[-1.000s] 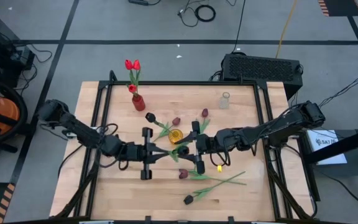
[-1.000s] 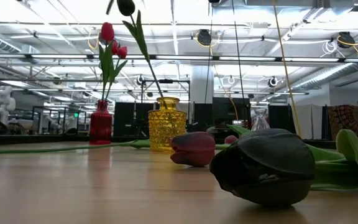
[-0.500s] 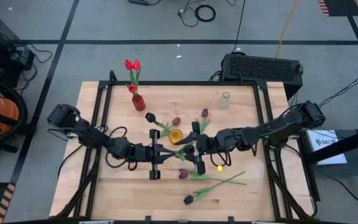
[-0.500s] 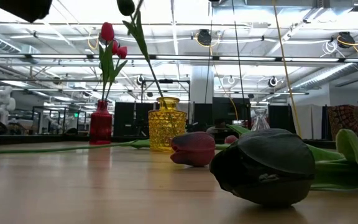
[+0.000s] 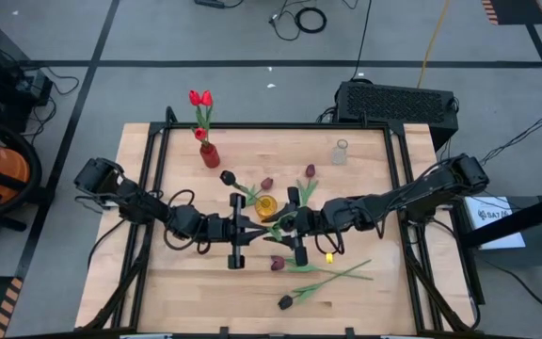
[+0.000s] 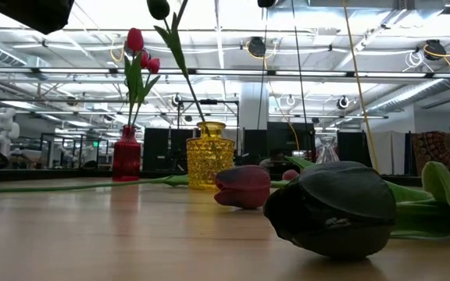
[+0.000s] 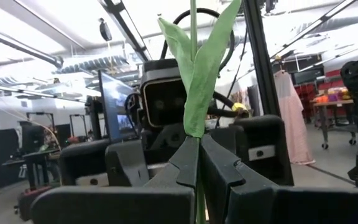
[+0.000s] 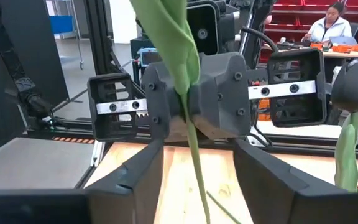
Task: Sort flowers into vase by color
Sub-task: Put the left black flower into the yellow vase
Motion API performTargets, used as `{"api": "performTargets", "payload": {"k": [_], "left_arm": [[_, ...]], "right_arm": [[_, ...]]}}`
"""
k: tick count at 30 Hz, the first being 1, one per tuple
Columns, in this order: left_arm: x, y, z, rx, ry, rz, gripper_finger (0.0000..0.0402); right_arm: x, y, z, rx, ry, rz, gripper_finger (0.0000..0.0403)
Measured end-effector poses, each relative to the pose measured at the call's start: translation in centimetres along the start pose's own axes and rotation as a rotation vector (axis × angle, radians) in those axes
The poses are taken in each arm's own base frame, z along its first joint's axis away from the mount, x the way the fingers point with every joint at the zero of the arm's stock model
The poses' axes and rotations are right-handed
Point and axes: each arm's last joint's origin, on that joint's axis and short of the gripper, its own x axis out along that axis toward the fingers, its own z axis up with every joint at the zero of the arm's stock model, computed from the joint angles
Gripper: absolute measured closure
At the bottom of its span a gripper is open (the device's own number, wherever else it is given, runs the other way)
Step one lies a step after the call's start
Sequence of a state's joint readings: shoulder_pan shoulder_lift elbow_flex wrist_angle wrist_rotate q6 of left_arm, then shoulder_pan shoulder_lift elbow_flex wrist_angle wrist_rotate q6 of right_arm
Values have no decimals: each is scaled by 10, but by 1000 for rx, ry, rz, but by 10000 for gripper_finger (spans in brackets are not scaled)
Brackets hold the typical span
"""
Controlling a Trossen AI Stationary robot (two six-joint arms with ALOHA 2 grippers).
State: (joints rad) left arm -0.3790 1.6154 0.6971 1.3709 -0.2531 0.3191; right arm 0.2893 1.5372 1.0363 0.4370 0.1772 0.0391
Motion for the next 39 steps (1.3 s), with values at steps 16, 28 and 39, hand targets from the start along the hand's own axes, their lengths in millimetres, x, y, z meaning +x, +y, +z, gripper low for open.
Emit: {"api": "performTargets", "payload": {"k": [16, 28, 39], "left_arm": [[0, -1, -2, 7, 22, -9, 391], [-8, -10, 7, 64, 206, 110, 314], [-24, -14, 3, -26, 507, 73, 241]], "right_arm": [[3, 0, -3, -22, -1, -1, 362], [-1, -1, -3, -3, 38, -8, 400], [-10, -2, 7, 8, 23, -13, 400]]}}
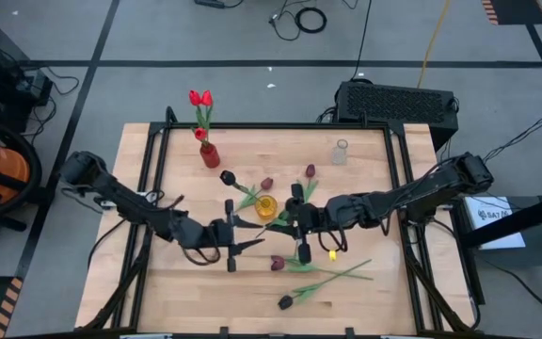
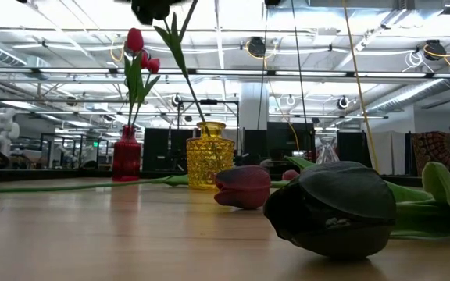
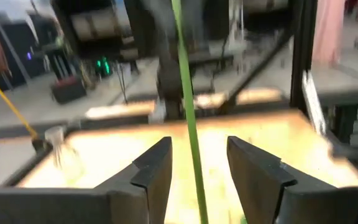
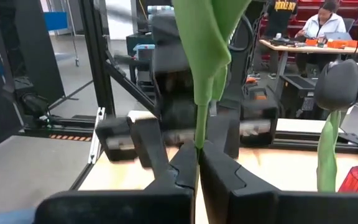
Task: Sort flowers into vase by color
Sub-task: Put the left black flower into the yellow vase
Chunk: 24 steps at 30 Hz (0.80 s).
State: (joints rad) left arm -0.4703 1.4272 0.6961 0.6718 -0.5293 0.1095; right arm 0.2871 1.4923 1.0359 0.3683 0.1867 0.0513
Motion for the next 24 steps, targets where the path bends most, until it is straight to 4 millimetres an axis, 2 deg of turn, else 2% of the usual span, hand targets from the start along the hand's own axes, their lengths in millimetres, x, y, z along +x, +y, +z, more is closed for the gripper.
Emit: {"api": "performTargets", "payload": {"k": [10, 20, 24], "left_arm": [[4, 2, -6, -31, 35, -21, 251], [4, 2, -5, -36, 22, -72, 384], [2, 2, -3, -39, 18, -73, 387]], "right_arm": [[-1, 0, 1, -6, 6, 1, 400], [-1, 0, 1, -11, 4, 5, 397], [-1, 0, 2, -11, -8, 4, 373]]}}
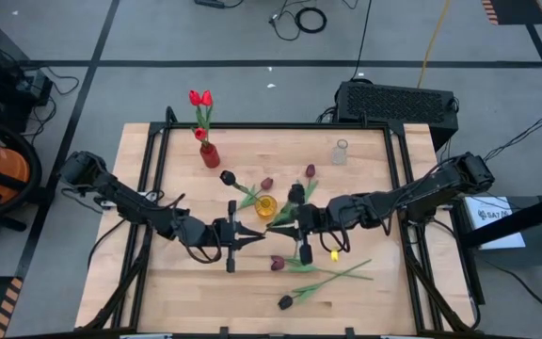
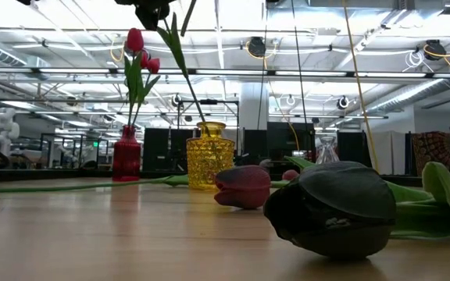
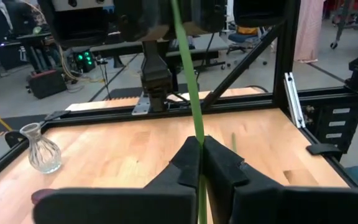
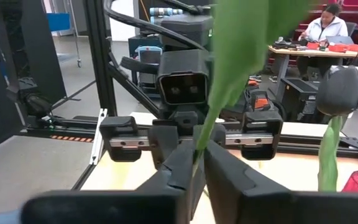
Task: Sort flowers into vase by color
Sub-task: Put the left black flower into the yellow vase
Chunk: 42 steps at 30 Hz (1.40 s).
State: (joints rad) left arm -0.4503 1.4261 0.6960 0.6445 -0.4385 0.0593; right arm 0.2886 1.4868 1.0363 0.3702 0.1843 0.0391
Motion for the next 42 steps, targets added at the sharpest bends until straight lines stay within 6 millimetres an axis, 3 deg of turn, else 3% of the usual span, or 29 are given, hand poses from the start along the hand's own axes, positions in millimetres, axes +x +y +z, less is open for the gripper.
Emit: {"api": "performTargets", "payload": {"k": [9, 15, 33, 42], "left_arm": [[0, 0, -1, 5, 8, -1, 390], [0, 0, -2, 13, 16, -2, 391], [0, -1, -4, 23, 38, -12, 393], [0, 0, -6, 30, 56, -10, 392]], "right_arm": [[-1, 0, 0, -4, 8, -3, 282], [-3, 1, 2, 0, -2, 4, 256], [-14, 10, 12, 0, -24, 43, 258], [-14, 10, 13, -4, -25, 43, 329]]}}
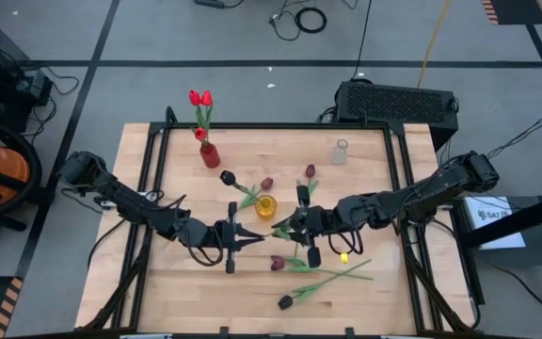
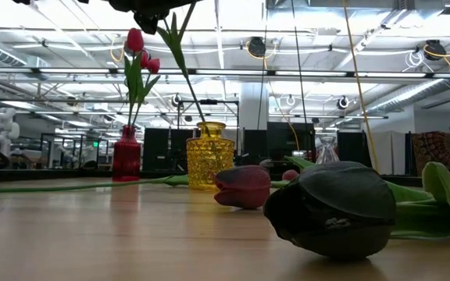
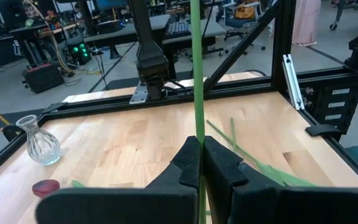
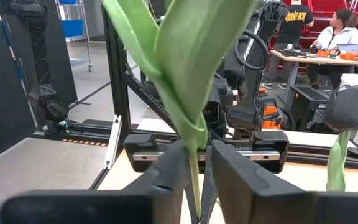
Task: Sort flowers into vase by color
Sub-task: Put the left black flower into the yellow vase
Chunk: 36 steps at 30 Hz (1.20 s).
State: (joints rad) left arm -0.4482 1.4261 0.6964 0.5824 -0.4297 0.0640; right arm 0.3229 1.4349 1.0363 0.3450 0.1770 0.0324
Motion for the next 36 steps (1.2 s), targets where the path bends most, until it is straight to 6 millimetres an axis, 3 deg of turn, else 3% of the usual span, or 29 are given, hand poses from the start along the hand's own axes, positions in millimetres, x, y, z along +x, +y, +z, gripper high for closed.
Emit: {"api": "performTargets", "payload": {"k": [7, 15, 20, 29, 36], "left_arm": [[0, 0, 0, -32, 3, 2, 368], [-1, 1, -4, -46, 47, 61, 278], [-11, -2, -7, -9, 138, 42, 230], [-40, -5, -13, -69, 344, 12, 221], [-46, -7, -20, -68, 417, 4, 221]], "right_arm": [[0, 0, -3, -26, 28, -2, 397], [-2, -2, -5, -39, 71, -11, 394], [-8, -9, -5, -80, 131, -32, 400], [-8, -49, -5, -89, 164, -156, 401], [-11, -91, -7, -13, 193, -279, 401]]}}
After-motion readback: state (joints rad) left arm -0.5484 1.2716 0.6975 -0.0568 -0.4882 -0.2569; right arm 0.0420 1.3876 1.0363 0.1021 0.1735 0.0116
